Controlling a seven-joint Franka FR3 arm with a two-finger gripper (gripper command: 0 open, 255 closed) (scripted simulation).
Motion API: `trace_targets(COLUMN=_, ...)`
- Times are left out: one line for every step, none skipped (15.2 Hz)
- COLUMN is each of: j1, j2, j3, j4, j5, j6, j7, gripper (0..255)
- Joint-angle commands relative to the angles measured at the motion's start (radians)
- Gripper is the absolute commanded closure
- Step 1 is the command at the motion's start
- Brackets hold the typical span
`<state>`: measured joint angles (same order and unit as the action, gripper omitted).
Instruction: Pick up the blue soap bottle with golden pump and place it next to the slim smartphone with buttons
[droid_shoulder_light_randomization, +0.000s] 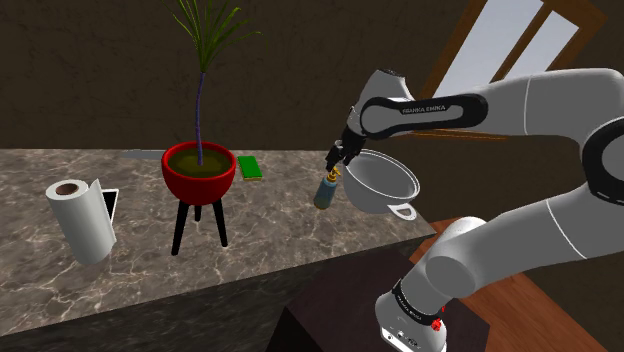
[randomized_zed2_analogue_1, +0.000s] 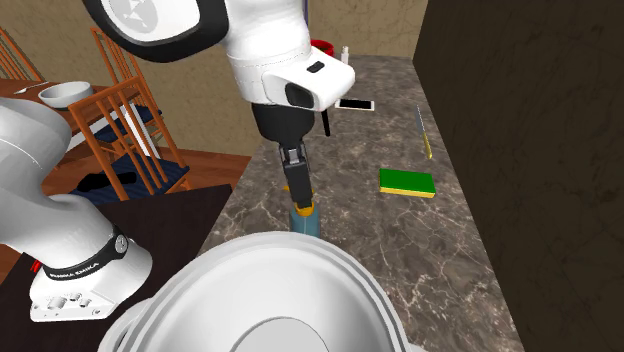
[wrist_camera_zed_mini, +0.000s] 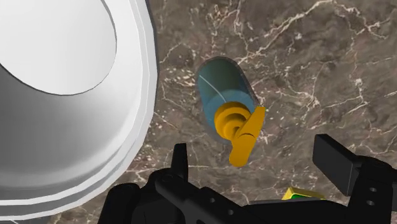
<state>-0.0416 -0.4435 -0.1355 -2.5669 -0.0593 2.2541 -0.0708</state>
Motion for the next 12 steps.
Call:
trace_targets(j1=0.0, j2=0.023, j3=-0.004, j4=-0.011, j5=0.0, j6=0.035, j7=-0.004, gripper=0)
trace_targets(j1=0.0, j2=0.032, j3=-0.005, j4=-0.018, j5=0.0, j6=0.051, j7=-0.005, gripper=0)
trace_targets(j1=0.0, j2=0.042, j3=-0.006, j4=-0.024, j5=0.0, j6=0.067, j7=-0.005, gripper=0)
trace_targets(j1=0.001, j2=0.052, j3=-0.007, j4=-0.03, j5=0.001, j6=0.083, j7=-0.006, gripper=0)
trace_targets(j1=0.001, j2=0.057, j3=-0.008, j4=-0.033, j5=0.001, j6=0.092, j7=-0.006, gripper=0)
trace_targets(j1=0.001, j2=0.057, j3=-0.008, j4=-0.033, j5=0.001, j6=0.092, j7=-0.006, gripper=0)
trace_targets(j1=0.001, j2=0.057, j3=-0.008, j4=-0.033, j5=0.001, j6=0.092, j7=-0.006, gripper=0)
trace_targets(j1=0.001, j2=0.057, j3=-0.008, j4=-0.033, j5=0.001, j6=0.092, j7=-0.006, gripper=0)
trace_targets(j1=0.001, j2=0.057, j3=-0.008, j4=-0.033, j5=0.001, j6=0.092, j7=-0.006, gripper=0)
trace_targets(j1=0.001, j2=0.057, j3=-0.008, j4=-0.033, j5=0.001, j6=0.092, j7=-0.006, gripper=0)
trace_targets(j1=0.001, j2=0.057, j3=-0.008, j4=-0.033, j5=0.001, j6=0.092, j7=-0.006, gripper=0)
trace_targets(j1=0.001, j2=0.057, j3=-0.008, j4=-0.033, j5=0.001, j6=0.092, j7=-0.006, gripper=0)
